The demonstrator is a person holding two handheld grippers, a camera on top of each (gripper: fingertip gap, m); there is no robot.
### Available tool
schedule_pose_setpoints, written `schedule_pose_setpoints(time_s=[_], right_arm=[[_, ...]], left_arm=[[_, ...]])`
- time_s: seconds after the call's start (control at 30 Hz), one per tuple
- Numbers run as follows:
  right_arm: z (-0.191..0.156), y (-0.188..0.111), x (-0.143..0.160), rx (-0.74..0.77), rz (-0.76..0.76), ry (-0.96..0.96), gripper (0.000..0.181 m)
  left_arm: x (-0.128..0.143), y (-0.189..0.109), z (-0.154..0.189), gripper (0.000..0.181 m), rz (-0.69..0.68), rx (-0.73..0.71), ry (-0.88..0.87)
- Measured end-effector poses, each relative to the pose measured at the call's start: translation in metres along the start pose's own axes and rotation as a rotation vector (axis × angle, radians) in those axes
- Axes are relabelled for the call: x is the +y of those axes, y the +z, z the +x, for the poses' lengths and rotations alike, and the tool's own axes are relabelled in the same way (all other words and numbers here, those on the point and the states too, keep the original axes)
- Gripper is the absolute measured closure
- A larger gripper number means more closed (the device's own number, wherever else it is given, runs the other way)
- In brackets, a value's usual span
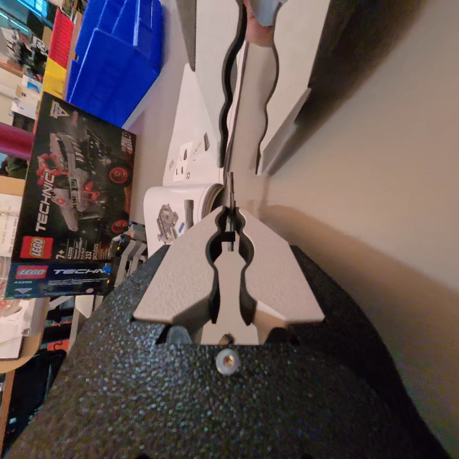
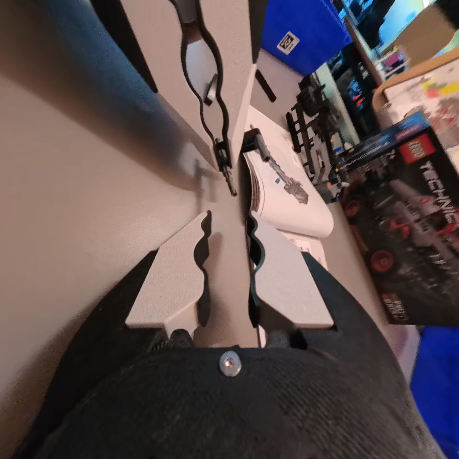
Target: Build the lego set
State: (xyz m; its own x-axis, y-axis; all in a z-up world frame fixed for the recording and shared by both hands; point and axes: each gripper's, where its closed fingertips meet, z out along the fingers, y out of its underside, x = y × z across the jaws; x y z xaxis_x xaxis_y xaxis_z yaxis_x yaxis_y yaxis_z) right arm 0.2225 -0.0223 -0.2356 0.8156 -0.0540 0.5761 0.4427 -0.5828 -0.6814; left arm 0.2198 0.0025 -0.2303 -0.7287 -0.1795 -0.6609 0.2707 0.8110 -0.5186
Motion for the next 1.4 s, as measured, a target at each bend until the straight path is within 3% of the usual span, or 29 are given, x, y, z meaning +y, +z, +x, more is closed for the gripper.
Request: schedule_pose_setpoints(time_s=[0.27,0.47,0.67,0.9,1.03,1.4], right_arm=[[0.007,0.016,-0.001,0.146,-0.083,-0.227,0.155],[0.006,0.028,-0.001,0.208,-0.162,-0.376,0.179],[0.003,0.033,0.001,0.197,-0.235,-0.422,0.180],[0.003,0.035,0.003,0.199,-0.269,-0.422,0.180],[0.003,0.035,0.004,0.189,-0.269,-0.400,0.180],[0.003,0.037,0.002,0.191,-0.276,-0.394,0.180]], left_arm=[[0.015,0.004,0.003,0.177,-0.069,0.004,0.021],[0.015,0.006,0.004,0.177,-0.069,0.047,-0.061],[0.020,0.006,0.006,0.177,-0.088,0.046,-0.081],[0.020,0.007,0.005,0.177,-0.116,-0.007,0.078],[0.019,0.008,0.005,0.177,-0.084,0.022,-0.013],[0.018,0.008,0.005,0.177,-0.086,0.036,-0.015]])
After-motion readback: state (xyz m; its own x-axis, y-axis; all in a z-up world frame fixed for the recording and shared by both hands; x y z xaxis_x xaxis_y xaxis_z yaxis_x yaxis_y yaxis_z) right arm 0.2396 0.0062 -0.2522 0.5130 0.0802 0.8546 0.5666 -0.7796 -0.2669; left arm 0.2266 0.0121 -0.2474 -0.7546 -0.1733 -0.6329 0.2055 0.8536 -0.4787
